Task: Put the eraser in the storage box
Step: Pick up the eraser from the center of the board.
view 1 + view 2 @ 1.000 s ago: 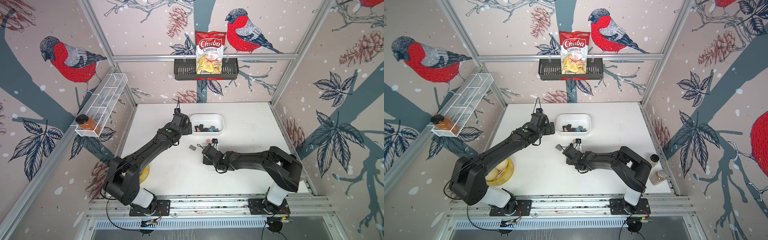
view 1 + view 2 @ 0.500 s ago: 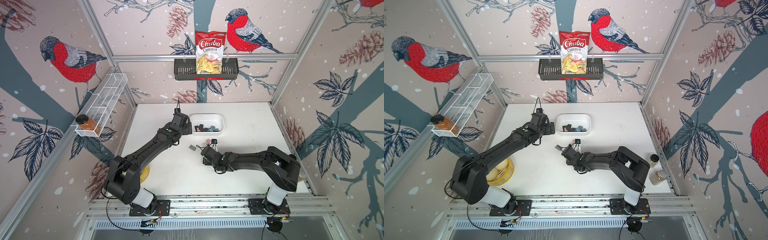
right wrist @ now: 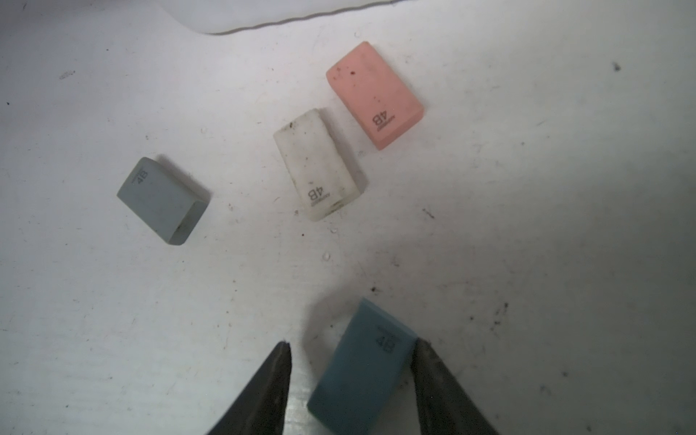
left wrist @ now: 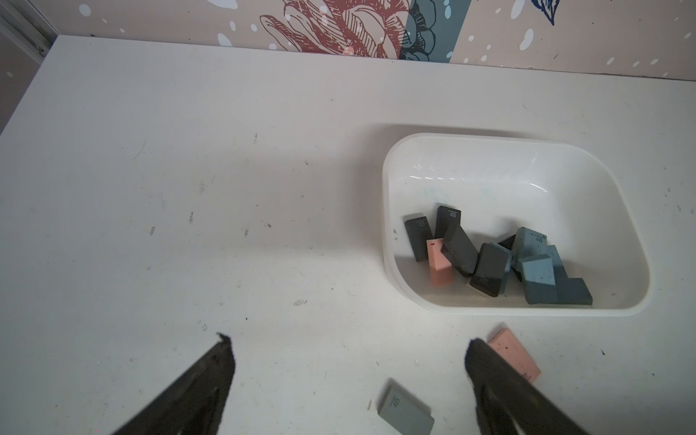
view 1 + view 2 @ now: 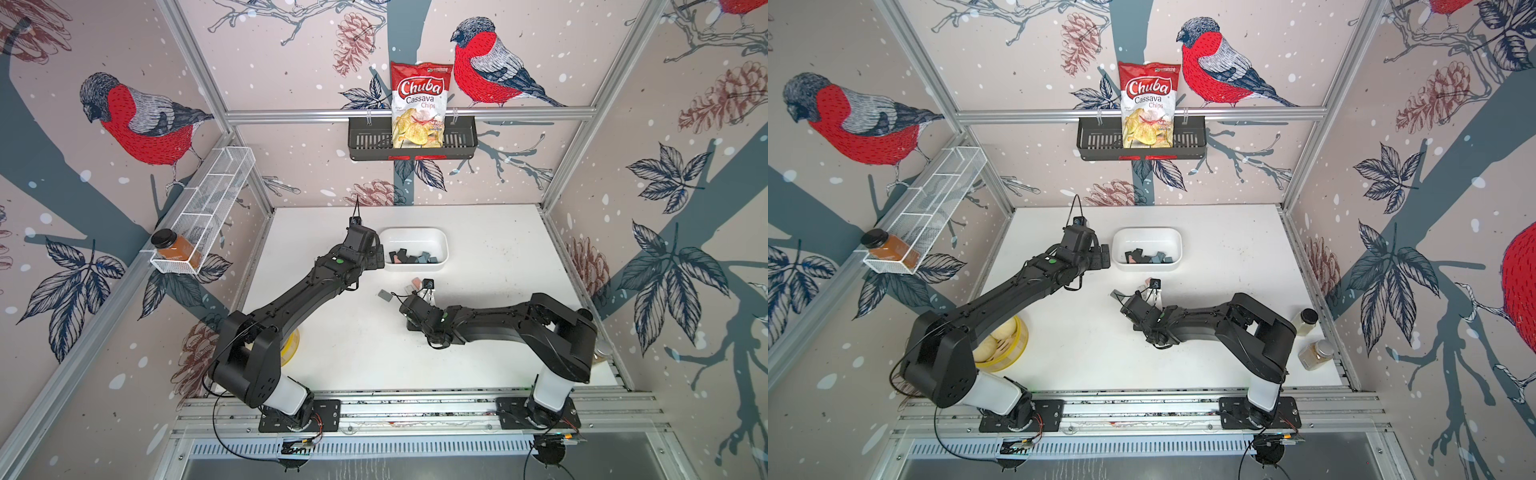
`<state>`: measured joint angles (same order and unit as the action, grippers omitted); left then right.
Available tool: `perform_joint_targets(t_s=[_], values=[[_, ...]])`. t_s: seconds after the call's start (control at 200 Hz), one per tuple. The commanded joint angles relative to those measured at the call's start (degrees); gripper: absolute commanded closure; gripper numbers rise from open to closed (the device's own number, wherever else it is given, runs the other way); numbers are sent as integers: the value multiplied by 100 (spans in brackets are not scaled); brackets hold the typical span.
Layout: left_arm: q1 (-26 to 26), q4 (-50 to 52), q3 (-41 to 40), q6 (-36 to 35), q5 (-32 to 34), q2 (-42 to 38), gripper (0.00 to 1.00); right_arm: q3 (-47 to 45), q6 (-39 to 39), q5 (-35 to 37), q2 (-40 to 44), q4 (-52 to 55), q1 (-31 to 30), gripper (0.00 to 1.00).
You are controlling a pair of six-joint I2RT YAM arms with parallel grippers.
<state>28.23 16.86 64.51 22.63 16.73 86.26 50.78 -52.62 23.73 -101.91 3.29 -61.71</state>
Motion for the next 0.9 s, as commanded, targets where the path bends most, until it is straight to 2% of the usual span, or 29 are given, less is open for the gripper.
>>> perform_joint_targets(t_s=[0.0,0.896], values=[[-26,-112,48,41,6,-12,4,-3,-126,-447,-73,486,-16,49],[-40,-98,57,45,9,72,4,-26,-15,-518,-56,474,184,62]])
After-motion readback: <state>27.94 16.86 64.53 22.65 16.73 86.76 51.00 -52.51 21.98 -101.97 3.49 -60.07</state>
